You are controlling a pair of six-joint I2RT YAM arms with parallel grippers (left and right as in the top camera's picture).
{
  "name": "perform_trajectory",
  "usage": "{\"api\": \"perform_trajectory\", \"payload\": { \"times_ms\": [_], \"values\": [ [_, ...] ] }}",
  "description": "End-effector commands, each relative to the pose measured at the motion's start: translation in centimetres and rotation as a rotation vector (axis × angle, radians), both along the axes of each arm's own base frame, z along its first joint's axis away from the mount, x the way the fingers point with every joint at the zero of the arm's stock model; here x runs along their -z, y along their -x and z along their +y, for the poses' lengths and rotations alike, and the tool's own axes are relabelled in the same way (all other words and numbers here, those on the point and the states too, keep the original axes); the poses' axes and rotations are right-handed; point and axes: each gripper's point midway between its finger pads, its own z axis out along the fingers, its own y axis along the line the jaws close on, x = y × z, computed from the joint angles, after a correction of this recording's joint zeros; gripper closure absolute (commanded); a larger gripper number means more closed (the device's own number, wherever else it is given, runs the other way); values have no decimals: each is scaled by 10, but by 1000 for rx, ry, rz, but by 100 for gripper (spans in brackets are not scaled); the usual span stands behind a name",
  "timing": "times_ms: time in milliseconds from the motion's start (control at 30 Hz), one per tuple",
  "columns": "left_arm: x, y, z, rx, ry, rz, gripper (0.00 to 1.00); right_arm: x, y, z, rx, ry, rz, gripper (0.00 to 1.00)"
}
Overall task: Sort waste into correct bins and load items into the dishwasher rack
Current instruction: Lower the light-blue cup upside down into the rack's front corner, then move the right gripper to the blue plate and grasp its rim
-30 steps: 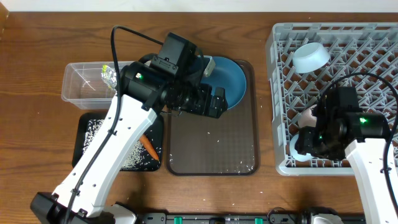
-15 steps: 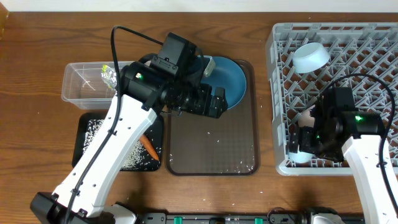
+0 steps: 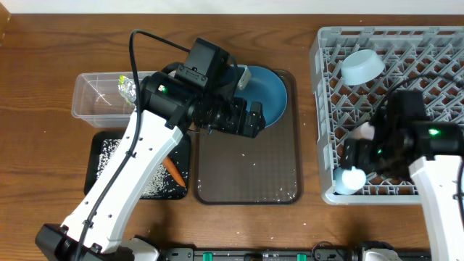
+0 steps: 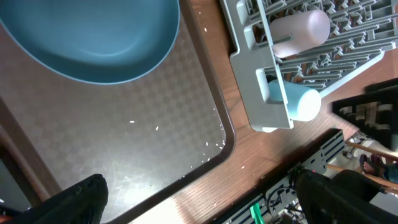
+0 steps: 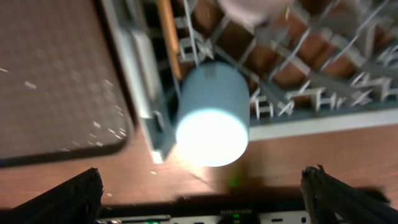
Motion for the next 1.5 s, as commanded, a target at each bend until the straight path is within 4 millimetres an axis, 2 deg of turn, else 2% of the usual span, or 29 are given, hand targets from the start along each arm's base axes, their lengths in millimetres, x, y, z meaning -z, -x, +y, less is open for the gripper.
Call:
{"api": "perform_trajectory", "payload": {
  "times_ms": [0, 167, 233, 333, 467, 600, 633, 700, 867, 933, 1100, 1200, 1300, 1367, 1467],
  "values": [
    [4, -1, 3, -3, -14, 3, 1, -31, -16, 9, -29, -50, -94, 1],
    [4, -1, 3, -3, -14, 3, 1, -42, -16, 35, -73, -195, -116, 1],
    [4, -1, 3, -3, -14, 3, 1, -46, -17, 44, -114, -244, -132, 4],
    [4, -1, 3, -3, -14, 3, 1, -47, -19, 46, -132, -252, -144, 11],
    [3, -2, 2, -4, -9, 1, 1, -48, -21, 48, -141, -253, -156, 13],
    [-11, -26, -9, -10, 47, -115, 1, -49, -22, 55, -168, -256, -164, 16],
    [-14, -32, -5, -28, 38, -141, 1, -49, -23, 59, -181, -261, -170, 17],
    [-17, -46, 15, -97, -8, -184, 1, -51, -25, 66, -212, -266, -187, 20],
    [-31, -80, 96, -365, -33, -215, 1, -58, -38, 99, -313, -285, -263, 25],
    [-35, -89, 133, -481, -33, -215, 1, -62, -47, 117, -351, -304, -306, 24],
    [-34, -99, 206, -676, -54, -205, 1, -65, -75, 164, -467, -309, -419, 27],
    [-34, -100, 236, -752, -62, -202, 1, -58, -89, 200, -543, -312, -465, 26],
    [-34, -99, 257, -807, -68, -201, 1, -40, -105, 240, -611, -279, -510, 27],
    [-34, -98, 265, -828, -70, -201, 1, -21, -123, 250, -604, -164, -549, 31],
    [-34, -97, 270, -843, -72, -201, 1, 5, -145, 254, -573, 2, -585, 29]
  ]
}}
